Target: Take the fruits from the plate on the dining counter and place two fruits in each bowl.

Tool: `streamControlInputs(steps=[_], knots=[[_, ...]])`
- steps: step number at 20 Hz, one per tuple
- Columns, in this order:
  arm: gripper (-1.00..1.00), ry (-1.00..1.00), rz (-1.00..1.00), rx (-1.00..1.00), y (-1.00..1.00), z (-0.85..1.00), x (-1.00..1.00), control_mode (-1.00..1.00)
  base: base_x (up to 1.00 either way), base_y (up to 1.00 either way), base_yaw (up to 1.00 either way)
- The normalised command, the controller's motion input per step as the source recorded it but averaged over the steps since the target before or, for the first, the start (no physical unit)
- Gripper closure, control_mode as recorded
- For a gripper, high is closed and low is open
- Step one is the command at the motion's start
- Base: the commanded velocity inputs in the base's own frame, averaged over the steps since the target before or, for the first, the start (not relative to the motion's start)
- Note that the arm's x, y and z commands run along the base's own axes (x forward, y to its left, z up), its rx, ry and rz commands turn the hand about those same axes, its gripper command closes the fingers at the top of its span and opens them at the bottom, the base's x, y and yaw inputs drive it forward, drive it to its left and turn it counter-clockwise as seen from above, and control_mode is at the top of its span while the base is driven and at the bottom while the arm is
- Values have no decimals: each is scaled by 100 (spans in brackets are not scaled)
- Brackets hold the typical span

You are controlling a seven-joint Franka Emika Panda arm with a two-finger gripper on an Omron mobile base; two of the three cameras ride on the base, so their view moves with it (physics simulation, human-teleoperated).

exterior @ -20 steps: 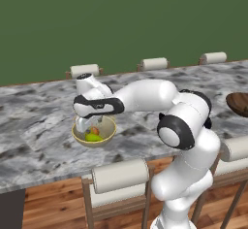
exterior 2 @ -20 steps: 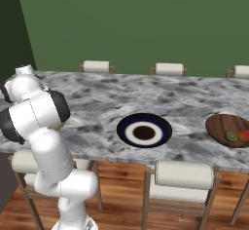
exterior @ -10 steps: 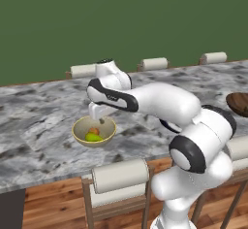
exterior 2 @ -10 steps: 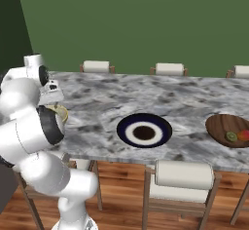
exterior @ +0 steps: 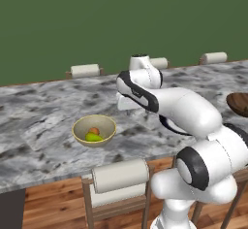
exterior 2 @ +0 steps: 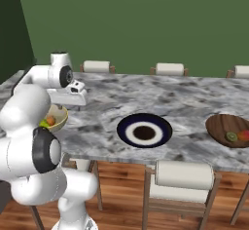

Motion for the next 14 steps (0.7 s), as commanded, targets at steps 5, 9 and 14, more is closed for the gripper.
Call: streamControlInputs(steps=[5,9,14], knots=[[-100,2,-25,15,-100,-8,11,-100,0,0,0],[-100,0,-8,26,-100,-24,0,-100,0,0,0],[-100,0,0,6,-68,-25,0,-100,0,0,0]])
